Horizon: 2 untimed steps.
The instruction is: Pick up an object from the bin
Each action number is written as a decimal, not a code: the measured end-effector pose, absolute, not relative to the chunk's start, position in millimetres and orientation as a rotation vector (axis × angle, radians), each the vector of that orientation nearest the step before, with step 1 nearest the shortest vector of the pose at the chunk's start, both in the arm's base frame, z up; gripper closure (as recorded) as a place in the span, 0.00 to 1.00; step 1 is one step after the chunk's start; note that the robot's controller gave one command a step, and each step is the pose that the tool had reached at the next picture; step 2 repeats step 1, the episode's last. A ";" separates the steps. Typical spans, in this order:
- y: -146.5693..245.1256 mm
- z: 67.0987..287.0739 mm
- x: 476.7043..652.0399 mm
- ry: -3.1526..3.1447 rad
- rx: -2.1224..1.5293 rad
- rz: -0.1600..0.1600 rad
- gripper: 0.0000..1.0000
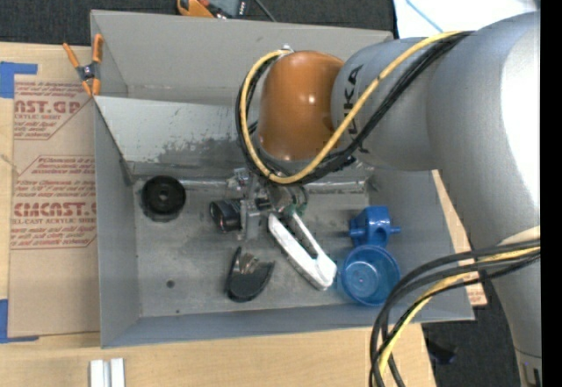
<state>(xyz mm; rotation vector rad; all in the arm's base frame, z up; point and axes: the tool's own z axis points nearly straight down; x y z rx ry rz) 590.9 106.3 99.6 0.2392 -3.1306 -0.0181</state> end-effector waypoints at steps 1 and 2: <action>106.8 135.1 593.5 -3.140 0.240 -0.019 1.00; 106.8 135.1 593.5 -3.140 0.240 -0.019 1.00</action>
Offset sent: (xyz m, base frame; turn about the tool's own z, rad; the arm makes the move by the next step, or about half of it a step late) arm 0.0020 0.0005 0.0756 -0.0004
